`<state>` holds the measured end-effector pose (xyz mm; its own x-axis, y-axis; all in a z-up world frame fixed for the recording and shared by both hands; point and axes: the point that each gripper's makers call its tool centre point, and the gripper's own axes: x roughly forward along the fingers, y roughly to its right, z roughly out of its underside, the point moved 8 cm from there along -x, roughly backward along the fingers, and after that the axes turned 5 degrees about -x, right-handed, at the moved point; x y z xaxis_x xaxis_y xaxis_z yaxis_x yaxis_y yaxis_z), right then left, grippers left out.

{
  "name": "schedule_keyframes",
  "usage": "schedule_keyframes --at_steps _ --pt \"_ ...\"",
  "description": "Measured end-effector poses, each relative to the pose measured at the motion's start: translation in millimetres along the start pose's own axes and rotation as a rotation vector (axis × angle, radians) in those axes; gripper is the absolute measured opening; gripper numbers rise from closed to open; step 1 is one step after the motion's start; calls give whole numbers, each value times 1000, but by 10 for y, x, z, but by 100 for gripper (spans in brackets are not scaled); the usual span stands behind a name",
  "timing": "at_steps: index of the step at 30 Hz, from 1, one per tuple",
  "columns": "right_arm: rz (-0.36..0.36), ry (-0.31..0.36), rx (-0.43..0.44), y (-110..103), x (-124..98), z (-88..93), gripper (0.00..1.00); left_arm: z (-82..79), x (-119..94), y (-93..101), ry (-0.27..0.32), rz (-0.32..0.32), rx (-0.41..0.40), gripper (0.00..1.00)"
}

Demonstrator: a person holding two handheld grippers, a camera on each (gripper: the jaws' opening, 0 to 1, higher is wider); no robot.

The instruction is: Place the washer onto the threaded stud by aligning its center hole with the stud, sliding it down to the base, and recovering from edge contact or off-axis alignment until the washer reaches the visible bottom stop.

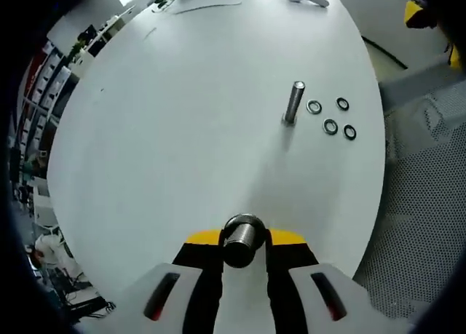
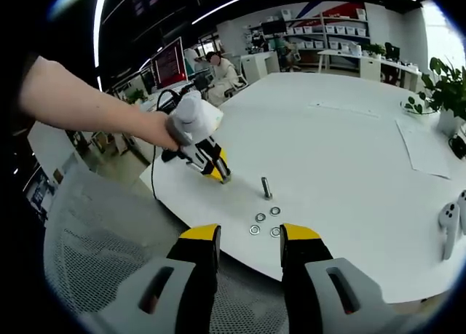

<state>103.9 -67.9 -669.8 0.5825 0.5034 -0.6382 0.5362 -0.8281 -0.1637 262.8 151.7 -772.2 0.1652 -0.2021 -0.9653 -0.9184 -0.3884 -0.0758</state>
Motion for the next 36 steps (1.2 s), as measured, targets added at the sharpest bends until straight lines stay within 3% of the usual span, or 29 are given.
schedule_keyframes --at_steps 8,15,19,25,28,36 --pt "-1 -2 -1 1 3 4 35 50 9 22 10 7 -4 21" --pt "-6 -6 -6 -7 7 9 35 111 -30 38 48 10 -75 25" --pt "-14 -9 -12 -18 9 7 35 120 -171 39 94 -20 -80 27" --pt "-24 -6 -21 -33 14 1 35 264 -408 83 181 -48 -210 28" --pt "-27 -5 -24 -38 12 -2 35 357 -522 143 195 -62 -224 28" --pt "-34 -2 -34 -46 18 -18 35 551 -898 296 303 -113 -325 28"
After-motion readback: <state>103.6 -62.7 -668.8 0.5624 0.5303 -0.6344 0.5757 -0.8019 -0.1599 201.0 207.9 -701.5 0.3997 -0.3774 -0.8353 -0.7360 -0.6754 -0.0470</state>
